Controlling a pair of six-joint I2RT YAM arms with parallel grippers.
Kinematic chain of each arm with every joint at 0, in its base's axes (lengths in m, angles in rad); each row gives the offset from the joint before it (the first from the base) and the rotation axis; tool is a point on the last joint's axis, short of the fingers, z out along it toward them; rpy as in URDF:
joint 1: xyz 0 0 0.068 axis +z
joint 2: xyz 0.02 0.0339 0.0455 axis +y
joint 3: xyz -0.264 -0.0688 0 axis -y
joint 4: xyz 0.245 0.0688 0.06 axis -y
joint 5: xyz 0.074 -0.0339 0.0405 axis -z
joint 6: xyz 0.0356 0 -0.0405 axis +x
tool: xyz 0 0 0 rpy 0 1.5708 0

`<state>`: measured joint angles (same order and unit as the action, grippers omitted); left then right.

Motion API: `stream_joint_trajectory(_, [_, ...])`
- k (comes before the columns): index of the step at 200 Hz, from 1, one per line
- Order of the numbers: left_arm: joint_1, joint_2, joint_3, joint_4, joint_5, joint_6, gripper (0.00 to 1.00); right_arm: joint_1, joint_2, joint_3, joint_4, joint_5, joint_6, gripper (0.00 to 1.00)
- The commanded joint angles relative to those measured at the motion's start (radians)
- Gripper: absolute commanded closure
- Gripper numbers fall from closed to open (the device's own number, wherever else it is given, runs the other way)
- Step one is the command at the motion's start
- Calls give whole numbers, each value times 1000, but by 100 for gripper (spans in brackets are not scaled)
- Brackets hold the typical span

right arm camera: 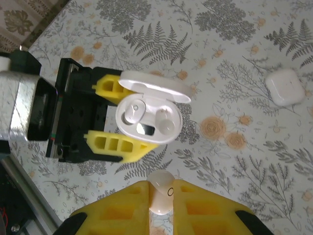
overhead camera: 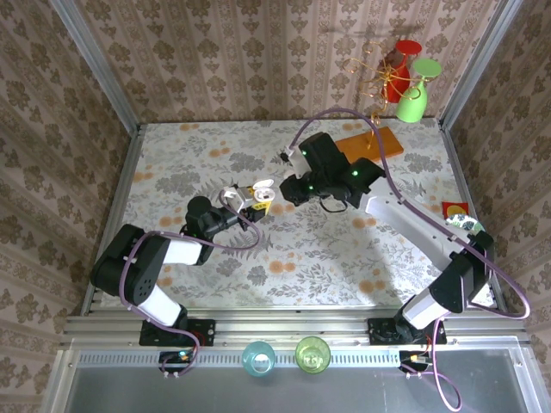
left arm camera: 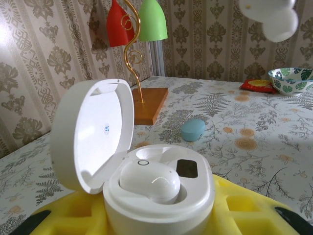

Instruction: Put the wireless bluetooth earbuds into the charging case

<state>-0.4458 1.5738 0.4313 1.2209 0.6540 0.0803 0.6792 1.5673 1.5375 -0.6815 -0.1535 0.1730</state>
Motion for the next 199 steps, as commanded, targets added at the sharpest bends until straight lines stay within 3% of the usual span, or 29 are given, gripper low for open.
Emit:
stream_joint_trajectory(1, [-4,-4,1,45,19,10,68,9,51,55,-10,-8,-33,83])
stream_joint_trajectory(76, [-4,-34,-3,43,36,-1,68,10,150,107,-10,6,-55,83])
stream_joint_trajectory(85, [-33,-38,-4,43,39,-2,68,11,154,107,-6,6,-55,83])
stream_joint_trajectory(199, [-34,-51,-2,42,30,-2,68,11,181,105,-22,38,-83,83])
